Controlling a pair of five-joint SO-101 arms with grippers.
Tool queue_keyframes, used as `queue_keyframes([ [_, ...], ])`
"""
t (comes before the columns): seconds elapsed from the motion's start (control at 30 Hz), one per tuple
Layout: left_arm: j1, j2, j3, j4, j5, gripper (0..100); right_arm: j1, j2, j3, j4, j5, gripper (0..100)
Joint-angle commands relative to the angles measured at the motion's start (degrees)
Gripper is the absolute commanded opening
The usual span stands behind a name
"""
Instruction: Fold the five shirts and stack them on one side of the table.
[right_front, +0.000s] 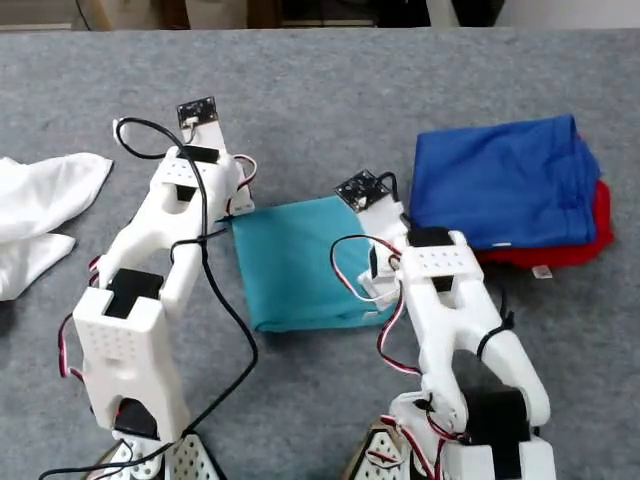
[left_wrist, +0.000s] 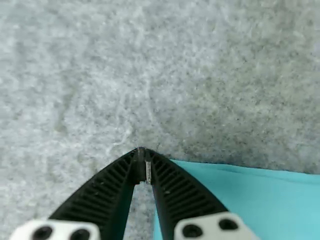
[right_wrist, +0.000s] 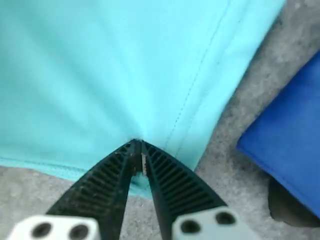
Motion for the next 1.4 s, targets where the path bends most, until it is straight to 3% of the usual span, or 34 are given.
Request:
queue_keyframes([
  [0.0, 0.0, -0.75, -1.93, -0.7, -0.18, 2, -2.24, -7.52, -5.23, 5.36, 0.53, 0.3],
  [0.23, -0.35, -0.75, -1.93, -0.7, -0.18, 2, -2.59, -26.68, -11.56, 14.07, 1.67, 0.5],
  [0.43, -0.35, -0.75, -1.93, -0.53, -0.18, 2, 2.33, -37.32, 3.21, 17.67, 11.6, 0.9],
  [0.5, -0.35, -0.75, -1.85, -0.44, -0.18, 2, 4.53, -41.01, 7.43, 18.64, 12.57, 5.4],
  [0.63, -0.35, -0.75, -1.85, -0.44, -0.18, 2, 6.64, -46.46, 10.77, 19.43, 5.54, 17.4],
  [0.93, -0.26, -0.75, -1.85, -0.7, -0.18, 2, -2.51, -39.43, 9.45, 15.12, -16.97, 18.6],
  [1.13, 0.0, -0.4, -1.32, -0.35, -0.62, 2, -4.0, -31.16, 3.21, 15.47, -23.65, 18.6],
  [1.3, 2.02, -0.84, 1.14, 0.18, -7.91, 2, 2.07, -31.43, 2.77, 15.56, -23.65, 18.6],
  [1.37, 2.46, -0.84, 0.88, 4.66, -10.11, 2, 4.79, -32.13, 2.95, 15.47, -23.56, 18.6],
])
